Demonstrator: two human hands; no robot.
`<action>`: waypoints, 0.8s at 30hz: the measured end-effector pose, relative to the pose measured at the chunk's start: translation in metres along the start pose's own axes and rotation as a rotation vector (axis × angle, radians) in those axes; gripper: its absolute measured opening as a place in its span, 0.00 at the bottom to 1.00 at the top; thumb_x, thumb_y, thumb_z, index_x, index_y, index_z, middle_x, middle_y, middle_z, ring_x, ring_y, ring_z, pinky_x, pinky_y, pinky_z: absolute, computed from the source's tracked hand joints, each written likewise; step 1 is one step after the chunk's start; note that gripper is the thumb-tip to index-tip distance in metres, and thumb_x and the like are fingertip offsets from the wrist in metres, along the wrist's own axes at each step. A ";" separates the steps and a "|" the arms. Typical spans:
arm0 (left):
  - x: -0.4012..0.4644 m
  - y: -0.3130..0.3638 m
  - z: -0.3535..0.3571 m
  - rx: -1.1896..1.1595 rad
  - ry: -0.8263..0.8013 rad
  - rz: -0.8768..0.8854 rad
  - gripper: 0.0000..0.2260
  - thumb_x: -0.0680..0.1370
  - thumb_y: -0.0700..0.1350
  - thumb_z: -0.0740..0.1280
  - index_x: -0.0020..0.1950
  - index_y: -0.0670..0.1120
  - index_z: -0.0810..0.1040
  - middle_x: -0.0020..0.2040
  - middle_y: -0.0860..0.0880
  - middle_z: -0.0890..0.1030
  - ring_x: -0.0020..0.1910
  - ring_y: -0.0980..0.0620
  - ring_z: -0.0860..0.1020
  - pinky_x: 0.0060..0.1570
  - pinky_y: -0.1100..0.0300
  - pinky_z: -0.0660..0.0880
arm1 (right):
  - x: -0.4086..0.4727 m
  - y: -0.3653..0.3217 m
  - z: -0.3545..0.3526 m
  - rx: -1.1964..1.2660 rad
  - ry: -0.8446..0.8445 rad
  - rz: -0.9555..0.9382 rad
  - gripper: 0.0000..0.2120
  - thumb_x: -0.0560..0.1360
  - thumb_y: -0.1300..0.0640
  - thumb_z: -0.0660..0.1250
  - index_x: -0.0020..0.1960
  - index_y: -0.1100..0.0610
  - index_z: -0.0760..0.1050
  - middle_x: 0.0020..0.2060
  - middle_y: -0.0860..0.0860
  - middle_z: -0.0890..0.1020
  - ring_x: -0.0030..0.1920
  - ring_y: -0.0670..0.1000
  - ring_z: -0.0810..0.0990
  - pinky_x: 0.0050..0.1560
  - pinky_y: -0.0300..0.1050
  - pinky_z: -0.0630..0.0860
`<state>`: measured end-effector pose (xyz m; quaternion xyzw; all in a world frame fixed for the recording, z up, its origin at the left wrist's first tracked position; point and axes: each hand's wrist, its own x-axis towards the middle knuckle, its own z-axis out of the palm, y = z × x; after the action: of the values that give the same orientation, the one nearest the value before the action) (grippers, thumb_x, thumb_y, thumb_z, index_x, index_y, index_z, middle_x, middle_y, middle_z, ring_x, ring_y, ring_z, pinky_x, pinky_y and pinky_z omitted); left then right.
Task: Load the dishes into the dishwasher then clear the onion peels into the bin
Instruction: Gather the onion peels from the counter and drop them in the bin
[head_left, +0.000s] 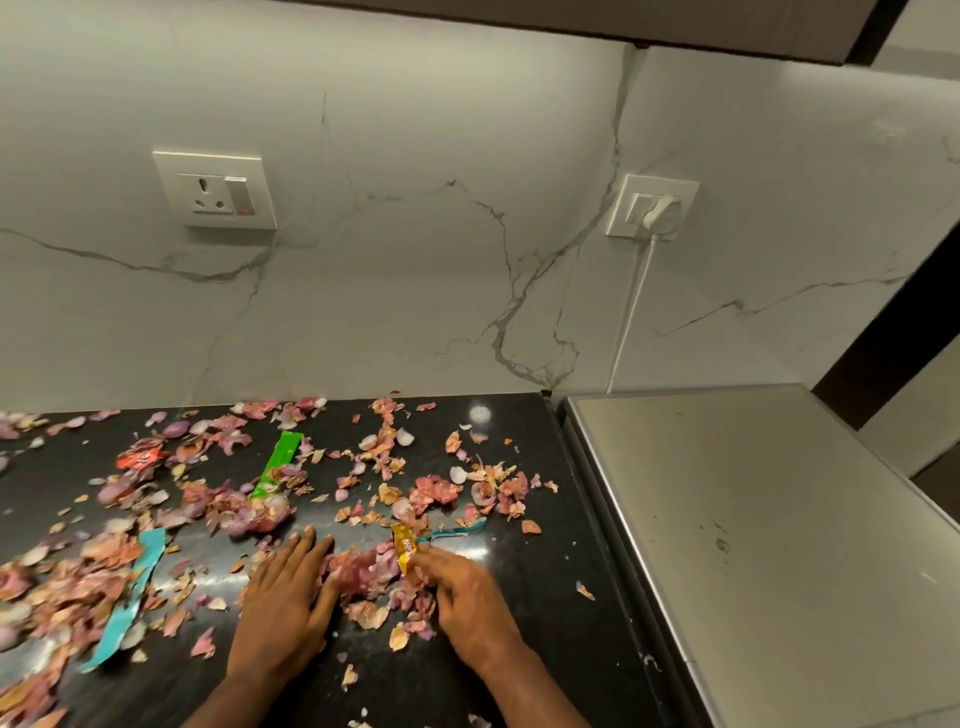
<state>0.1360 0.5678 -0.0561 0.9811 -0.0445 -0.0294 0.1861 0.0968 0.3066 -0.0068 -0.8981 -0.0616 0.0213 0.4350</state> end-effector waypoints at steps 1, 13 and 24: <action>-0.001 -0.001 0.000 0.001 0.006 0.000 0.39 0.76 0.71 0.38 0.84 0.57 0.57 0.84 0.53 0.54 0.83 0.55 0.50 0.81 0.51 0.43 | 0.003 -0.002 -0.004 0.010 0.061 -0.008 0.22 0.82 0.66 0.64 0.70 0.47 0.79 0.68 0.42 0.79 0.67 0.35 0.74 0.72 0.34 0.70; -0.003 -0.006 0.005 -0.040 0.032 -0.010 0.32 0.81 0.69 0.44 0.82 0.59 0.60 0.84 0.55 0.56 0.83 0.56 0.51 0.82 0.48 0.48 | 0.020 0.000 -0.023 0.193 0.194 0.083 0.20 0.80 0.63 0.71 0.66 0.42 0.80 0.59 0.40 0.84 0.57 0.36 0.82 0.58 0.35 0.81; -0.002 -0.007 0.006 -0.053 0.062 -0.033 0.31 0.81 0.69 0.44 0.82 0.60 0.61 0.84 0.56 0.57 0.83 0.56 0.53 0.82 0.48 0.48 | 0.022 0.075 -0.041 -0.278 0.332 0.396 0.37 0.83 0.41 0.62 0.85 0.53 0.51 0.84 0.55 0.54 0.83 0.56 0.52 0.82 0.59 0.54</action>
<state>0.1345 0.5721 -0.0641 0.9768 -0.0218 -0.0033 0.2130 0.1293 0.2320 -0.0398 -0.9347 0.1846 -0.0503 0.2995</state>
